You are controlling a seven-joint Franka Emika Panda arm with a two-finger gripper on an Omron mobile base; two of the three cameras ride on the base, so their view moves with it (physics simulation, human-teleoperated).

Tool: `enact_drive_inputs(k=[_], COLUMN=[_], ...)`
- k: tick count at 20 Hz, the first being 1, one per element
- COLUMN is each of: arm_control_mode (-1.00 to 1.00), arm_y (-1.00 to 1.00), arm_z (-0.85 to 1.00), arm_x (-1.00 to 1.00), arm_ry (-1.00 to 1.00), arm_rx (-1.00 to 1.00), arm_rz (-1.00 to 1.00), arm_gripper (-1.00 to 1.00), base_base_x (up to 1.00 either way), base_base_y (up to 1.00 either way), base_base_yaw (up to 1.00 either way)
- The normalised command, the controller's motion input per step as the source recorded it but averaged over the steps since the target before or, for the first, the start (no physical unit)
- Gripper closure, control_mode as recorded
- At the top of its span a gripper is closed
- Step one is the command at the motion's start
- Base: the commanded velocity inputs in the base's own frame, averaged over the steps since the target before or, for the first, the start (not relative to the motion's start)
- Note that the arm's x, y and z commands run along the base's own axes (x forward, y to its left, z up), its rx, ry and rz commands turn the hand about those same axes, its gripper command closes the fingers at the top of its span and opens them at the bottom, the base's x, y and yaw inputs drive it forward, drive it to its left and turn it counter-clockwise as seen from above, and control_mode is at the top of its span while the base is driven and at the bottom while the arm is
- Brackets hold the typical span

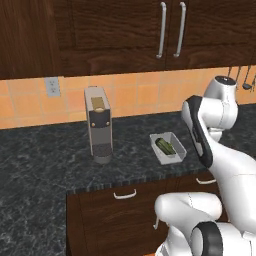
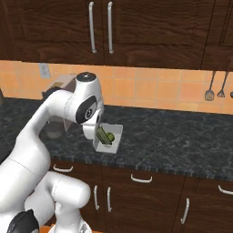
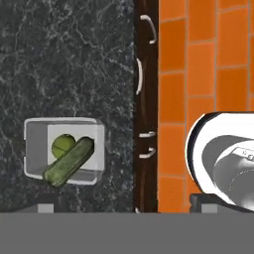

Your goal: Take the meat container that has the chicken drumstick and place it on the second highest rack of the freezer. Then take the vegetable container that has the lime and cucumber and place it on the highest rack of the freezer.

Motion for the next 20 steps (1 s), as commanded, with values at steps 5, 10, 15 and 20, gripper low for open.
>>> enact_drive_inputs(k=[5, 10, 15, 20], arm_control_mode=[-1.0, -1.0, -1.0, -1.0], arm_y=[0.0, -0.06, -0.14, -0.06], arm_z=[-0.78, -0.46, -0.47, -0.48], arm_x=[0.4, 0.46, 0.39, 0.35], arm_ry=[-0.01, 0.12, 0.13, 0.04], arm_rx=[0.0, 0.02, 0.02, 0.01], arm_rz=[0.17, 0.08, 0.07, 0.05], arm_gripper=[-1.0, -1.0, -1.0, -1.0], base_base_x=[0.0, 0.0, 0.0, 0.0], base_base_y=[0.0, 0.0, 0.0, 0.0], base_base_yaw=[0.0, 0.0, 0.0, 0.0])
